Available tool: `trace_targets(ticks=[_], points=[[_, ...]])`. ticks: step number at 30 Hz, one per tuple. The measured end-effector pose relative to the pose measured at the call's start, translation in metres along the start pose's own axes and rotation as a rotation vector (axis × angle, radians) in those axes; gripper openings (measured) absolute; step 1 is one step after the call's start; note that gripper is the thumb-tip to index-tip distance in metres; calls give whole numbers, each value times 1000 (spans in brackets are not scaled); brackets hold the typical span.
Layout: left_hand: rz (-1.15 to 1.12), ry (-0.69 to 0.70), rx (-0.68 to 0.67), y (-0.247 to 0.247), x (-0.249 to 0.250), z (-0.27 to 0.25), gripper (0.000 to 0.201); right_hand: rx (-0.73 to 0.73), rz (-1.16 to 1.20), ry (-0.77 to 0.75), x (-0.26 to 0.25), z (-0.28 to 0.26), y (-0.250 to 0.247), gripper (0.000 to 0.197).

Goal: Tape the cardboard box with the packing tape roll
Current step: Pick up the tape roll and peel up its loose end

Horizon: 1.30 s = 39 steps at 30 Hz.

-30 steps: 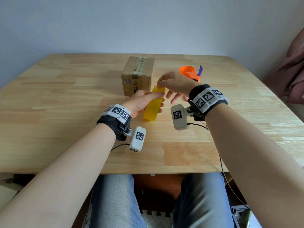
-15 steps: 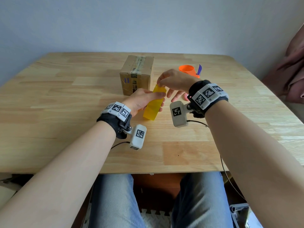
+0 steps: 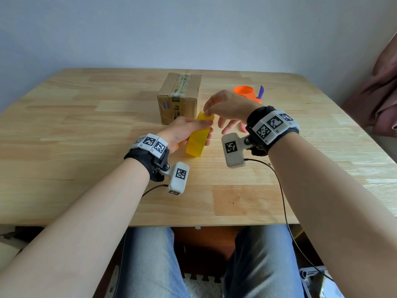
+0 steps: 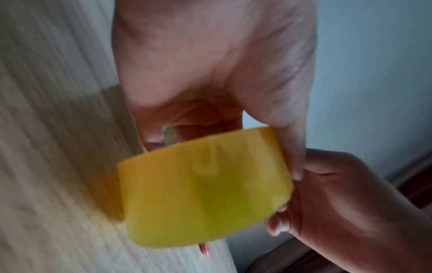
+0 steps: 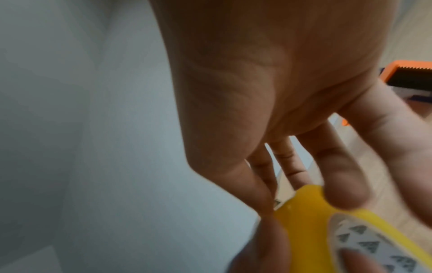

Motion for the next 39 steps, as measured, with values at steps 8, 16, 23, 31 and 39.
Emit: trace_targets(ticks=[8, 16, 23, 31, 39], points=[[51, 11, -42, 5, 4, -2, 49, 26, -5, 29, 1, 2, 1, 23], [90, 20, -54, 6, 6, -3, 63, 26, -19, 24, 1, 1, -1, 20], [94, 8, -38, 5, 6, -2, 49, 14, -3, 8, 3, 2, -1, 16], [91, 6, -57, 7, 7, -2, 58, 20, -2, 14, 8, 7, -3, 14], [13, 14, 10, 3, 4, -2, 41, 55, 61, 153, 30, 9, -3, 40]])
Point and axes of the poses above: each hand's wrist, its own z-axis towards the middle knuckle, its own y-axis out of the palm, x = y × z, the point moved 8 cm from there along z, towards the middle knuckle, and after that the axes turned 15 degrees about z, right-handed, at the moved point
